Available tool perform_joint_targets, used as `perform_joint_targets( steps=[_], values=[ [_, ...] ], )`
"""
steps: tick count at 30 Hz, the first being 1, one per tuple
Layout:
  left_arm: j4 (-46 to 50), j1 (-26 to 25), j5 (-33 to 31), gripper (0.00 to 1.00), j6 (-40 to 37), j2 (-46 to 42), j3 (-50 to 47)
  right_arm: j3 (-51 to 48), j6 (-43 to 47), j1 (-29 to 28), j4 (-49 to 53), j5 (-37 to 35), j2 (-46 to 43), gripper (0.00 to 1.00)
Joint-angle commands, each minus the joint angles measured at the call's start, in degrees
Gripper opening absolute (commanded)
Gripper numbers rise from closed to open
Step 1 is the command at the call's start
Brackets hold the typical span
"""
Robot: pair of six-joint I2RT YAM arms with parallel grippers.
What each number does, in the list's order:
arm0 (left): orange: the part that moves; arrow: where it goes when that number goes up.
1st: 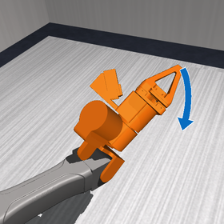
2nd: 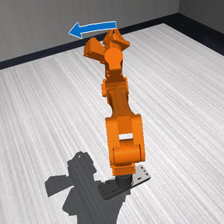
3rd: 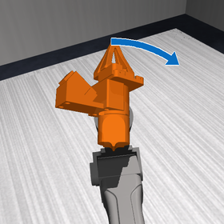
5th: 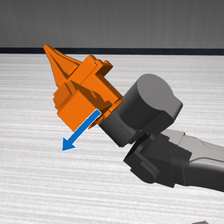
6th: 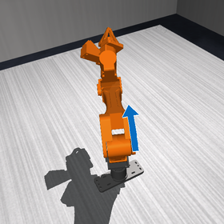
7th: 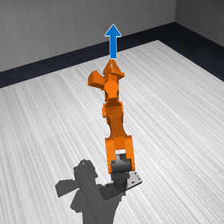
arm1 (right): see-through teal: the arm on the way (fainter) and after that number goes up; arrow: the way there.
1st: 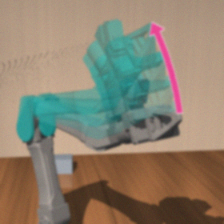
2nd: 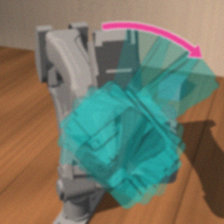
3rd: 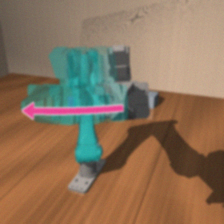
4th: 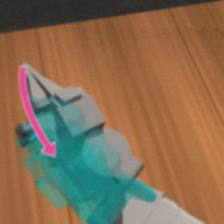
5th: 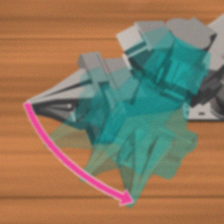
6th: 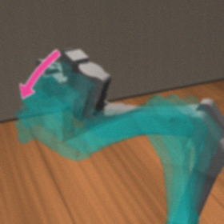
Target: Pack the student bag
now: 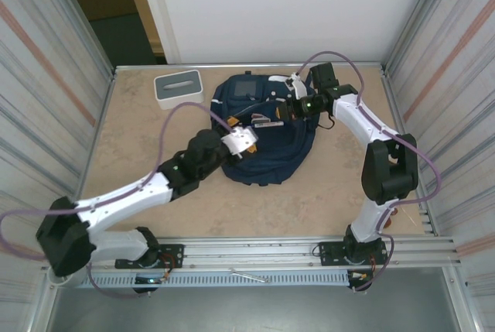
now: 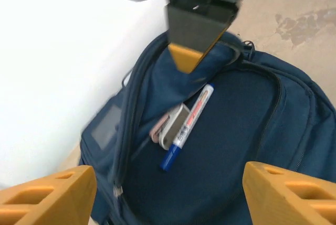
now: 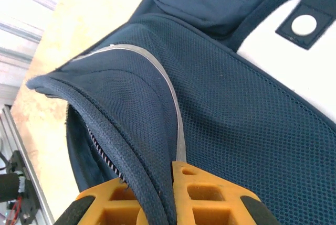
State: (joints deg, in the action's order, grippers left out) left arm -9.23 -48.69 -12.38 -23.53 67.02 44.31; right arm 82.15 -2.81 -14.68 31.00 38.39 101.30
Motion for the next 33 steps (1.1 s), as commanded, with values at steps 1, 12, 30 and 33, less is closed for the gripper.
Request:
perform_joint_targets(
  steps=[1,12,30,33],
  values=[
    [10.05,6.77,0.99,0.77,22.14,-4.51,-3.35,-2.08,-2.08,-0.32,-3.83,-2.26,-3.95,0.06],
    [21.99,33.66,18.23,0.95,39.22,-7.12,-11.10,-3.45,-3.26,-2.11,-5.25,-3.27,-4.56,0.04],
    [34.35,29.58,12.70,0.97,35.75,20.52,4.82,-4.19,-2.29,-2.79,-3.21,-2.64,-5.88,0.04],
    [35.37,28.86,10.70,0.97,37.24,21.73,5.08,-4.37,-2.35,-2.82,-3.41,-2.85,-6.13,0.04]
  ],
)
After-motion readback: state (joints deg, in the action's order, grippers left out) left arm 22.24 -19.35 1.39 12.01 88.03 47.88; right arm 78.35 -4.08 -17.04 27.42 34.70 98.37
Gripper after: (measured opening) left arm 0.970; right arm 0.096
